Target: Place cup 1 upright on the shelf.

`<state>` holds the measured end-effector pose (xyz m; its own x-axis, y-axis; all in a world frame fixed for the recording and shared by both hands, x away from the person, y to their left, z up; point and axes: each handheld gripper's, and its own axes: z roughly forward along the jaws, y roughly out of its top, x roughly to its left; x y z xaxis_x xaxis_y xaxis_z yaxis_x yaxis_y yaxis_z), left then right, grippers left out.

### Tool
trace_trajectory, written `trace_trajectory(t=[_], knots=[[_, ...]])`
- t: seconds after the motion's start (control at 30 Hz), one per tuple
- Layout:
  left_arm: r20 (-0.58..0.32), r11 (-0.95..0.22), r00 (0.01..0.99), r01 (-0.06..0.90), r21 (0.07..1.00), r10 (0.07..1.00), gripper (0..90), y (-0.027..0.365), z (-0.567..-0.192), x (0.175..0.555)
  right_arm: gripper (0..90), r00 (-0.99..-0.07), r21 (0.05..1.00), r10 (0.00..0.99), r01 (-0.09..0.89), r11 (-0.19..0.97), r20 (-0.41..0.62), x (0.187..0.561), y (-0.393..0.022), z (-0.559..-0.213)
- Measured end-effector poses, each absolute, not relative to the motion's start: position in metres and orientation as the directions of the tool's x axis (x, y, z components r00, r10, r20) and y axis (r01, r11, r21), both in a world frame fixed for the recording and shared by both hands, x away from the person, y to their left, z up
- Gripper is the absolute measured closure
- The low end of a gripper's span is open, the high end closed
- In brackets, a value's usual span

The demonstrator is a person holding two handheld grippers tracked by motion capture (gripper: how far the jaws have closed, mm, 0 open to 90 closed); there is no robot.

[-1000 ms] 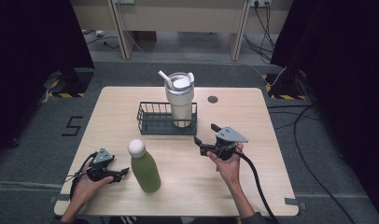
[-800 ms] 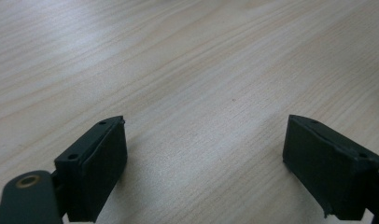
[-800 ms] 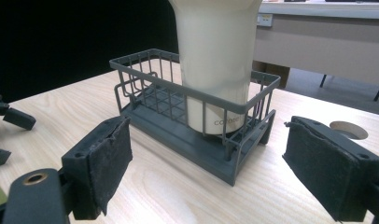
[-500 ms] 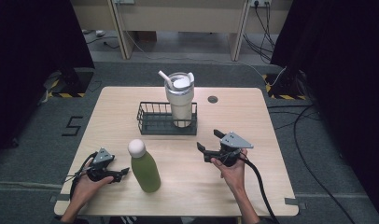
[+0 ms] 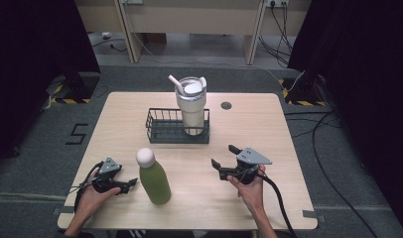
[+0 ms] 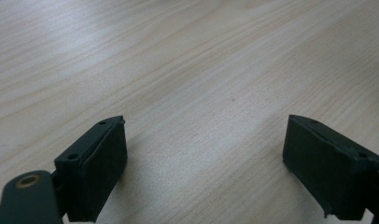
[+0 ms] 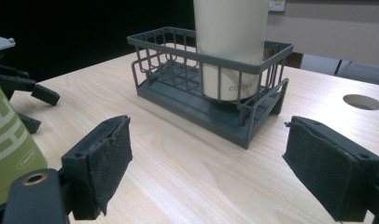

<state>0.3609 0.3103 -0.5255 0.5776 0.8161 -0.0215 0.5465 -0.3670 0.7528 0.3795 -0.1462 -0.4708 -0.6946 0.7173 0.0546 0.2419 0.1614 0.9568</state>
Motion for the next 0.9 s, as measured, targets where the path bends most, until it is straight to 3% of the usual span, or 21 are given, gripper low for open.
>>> trace_trajectory(t=[0.9], knots=[[-0.023, -0.367, 0.579, 0.547, 0.752, 0.815, 13.2, 0.311, -0.525, 0.36, 15.0, -0.72, 0.92, 0.694, 0.279, 0.275, 0.01, 0.356, -0.156, -0.491]])
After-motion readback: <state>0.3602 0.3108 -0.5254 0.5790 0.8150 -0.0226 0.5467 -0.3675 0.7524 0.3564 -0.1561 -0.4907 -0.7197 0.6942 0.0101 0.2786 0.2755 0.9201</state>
